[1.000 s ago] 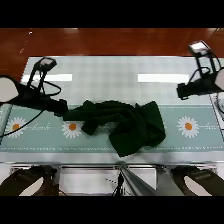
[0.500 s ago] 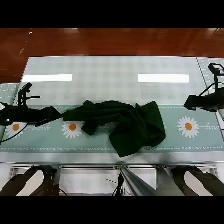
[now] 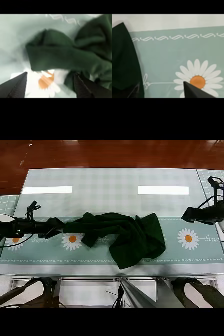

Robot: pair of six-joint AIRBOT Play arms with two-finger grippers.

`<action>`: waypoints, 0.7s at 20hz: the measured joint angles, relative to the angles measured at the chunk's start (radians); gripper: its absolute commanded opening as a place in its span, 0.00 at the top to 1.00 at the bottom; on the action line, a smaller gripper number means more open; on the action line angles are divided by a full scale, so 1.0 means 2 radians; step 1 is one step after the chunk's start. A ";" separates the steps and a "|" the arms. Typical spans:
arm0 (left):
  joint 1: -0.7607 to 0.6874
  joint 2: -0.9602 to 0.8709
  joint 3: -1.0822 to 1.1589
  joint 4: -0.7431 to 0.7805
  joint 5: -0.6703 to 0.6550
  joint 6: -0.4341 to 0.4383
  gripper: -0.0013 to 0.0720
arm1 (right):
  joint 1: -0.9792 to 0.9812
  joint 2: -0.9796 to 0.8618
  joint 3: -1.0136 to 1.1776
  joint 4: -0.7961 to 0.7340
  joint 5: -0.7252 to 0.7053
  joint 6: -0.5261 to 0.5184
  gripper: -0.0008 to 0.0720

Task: Fold the shirts.

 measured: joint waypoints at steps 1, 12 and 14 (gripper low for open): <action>-0.006 -0.010 0.000 -0.010 0.009 0.003 0.01 | 0.000 0.000 0.000 0.002 0.000 0.000 0.18; -0.060 -0.077 0.004 -0.087 0.055 0.039 0.95 | -0.023 0.000 -0.013 -0.003 0.005 0.011 0.18; -0.050 -0.072 0.005 -0.086 0.049 0.047 0.95 | -0.045 0.000 -0.035 0.015 0.005 0.009 0.18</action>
